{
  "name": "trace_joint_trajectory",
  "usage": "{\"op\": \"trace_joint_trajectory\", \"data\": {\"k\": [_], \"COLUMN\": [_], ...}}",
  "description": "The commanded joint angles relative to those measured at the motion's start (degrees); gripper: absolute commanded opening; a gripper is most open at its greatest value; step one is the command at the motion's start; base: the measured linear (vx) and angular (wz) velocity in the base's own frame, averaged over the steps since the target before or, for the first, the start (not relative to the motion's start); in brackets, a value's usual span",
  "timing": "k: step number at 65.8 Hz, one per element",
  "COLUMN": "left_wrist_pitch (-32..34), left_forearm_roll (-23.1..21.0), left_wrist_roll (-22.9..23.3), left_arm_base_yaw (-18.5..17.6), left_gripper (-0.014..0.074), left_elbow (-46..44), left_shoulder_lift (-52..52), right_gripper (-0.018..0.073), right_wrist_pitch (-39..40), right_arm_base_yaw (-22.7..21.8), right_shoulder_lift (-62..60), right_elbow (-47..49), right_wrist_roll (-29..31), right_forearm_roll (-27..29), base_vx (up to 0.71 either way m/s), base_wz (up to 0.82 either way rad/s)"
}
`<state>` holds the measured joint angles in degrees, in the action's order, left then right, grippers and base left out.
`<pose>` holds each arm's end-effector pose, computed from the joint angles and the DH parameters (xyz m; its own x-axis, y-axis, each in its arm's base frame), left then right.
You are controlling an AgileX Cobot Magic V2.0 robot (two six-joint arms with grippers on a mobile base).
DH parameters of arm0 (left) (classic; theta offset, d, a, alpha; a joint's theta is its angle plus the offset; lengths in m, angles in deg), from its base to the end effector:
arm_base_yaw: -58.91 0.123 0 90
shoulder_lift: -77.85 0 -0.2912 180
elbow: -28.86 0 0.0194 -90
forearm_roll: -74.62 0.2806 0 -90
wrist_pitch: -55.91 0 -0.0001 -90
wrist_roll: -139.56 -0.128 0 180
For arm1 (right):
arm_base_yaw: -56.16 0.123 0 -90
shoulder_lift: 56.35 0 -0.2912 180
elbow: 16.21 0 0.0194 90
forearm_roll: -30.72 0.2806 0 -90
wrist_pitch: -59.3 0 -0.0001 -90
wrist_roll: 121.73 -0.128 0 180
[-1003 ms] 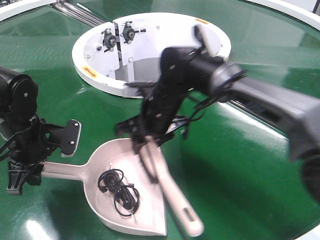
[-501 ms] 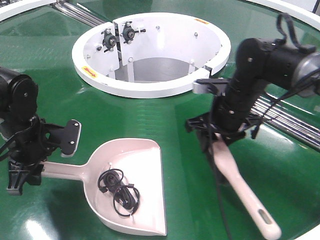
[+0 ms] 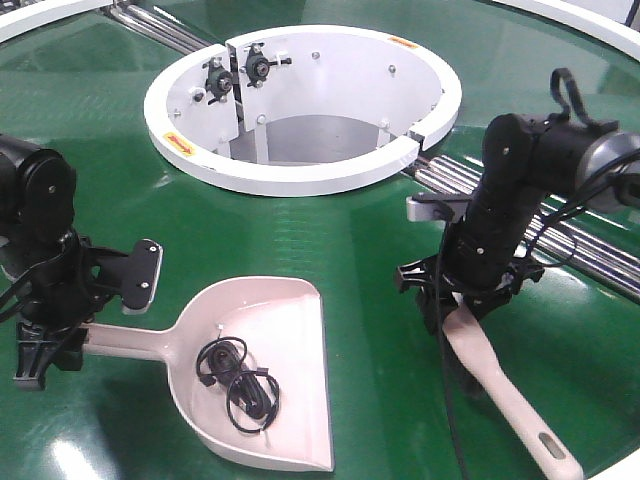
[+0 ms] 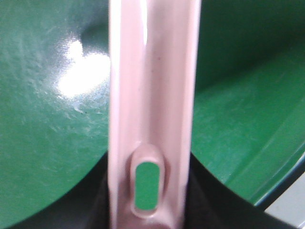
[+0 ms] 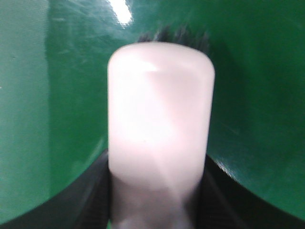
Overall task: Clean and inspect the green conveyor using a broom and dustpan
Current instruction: 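Lower the brush onto the belt, open the right gripper and withdraw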
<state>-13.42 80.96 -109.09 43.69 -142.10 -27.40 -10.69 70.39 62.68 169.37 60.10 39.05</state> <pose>0.3243 -0.0745 0.1791 -0.0627 0.9911 0.1174 0.9975 0.0660 -0.0240 0.3826 0.1150 0.1571 -0.9719 -0.2279 0.0590 -0.2185 0.9665 0.1349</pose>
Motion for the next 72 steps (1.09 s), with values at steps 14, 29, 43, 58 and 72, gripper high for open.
{"op": "trace_joint_trajectory", "data": {"k": [14,29,43,58,72], "left_wrist_pitch": [-1.92,-1.92,-1.92,-1.92,-1.92], "left_forearm_roll": [-1.35,-1.35,-1.35,-1.35,-1.35], "left_wrist_roll": [-0.42,-0.42,-0.42,-0.42,-0.42], "left_arm_base_yaw": [-0.68,-0.68,-0.68,-0.68,-0.68], "left_gripper": [-0.0022,-0.0022,-0.0022,-0.0022,-0.0022], "left_elbow": [-1.38,-1.38,-1.38,-1.38,-1.38], "left_shoulder_lift": [2.04,2.04,2.04,2.04,2.04], "right_gripper": [-0.0002,-0.0002,0.0008,0.0077,0.0247], "right_wrist_pitch": [0.62,2.81,2.80,2.80,3.44], "right_arm_base_yaw": [-0.32,-0.32,-0.32,-0.32,-0.32], "right_shoulder_lift": [0.75,1.31,1.31,1.31,1.18], "right_elbow": [1.23,1.23,1.23,1.23,1.23], "right_wrist_roll": [0.42,0.42,0.42,1.54,1.69], "right_forearm_roll": [0.28,0.24,0.21,0.21,0.21], "base_vx": [0.00,0.00,0.00,0.00,0.00], "base_wz": [0.00,0.00,0.00,0.00,0.00]}}
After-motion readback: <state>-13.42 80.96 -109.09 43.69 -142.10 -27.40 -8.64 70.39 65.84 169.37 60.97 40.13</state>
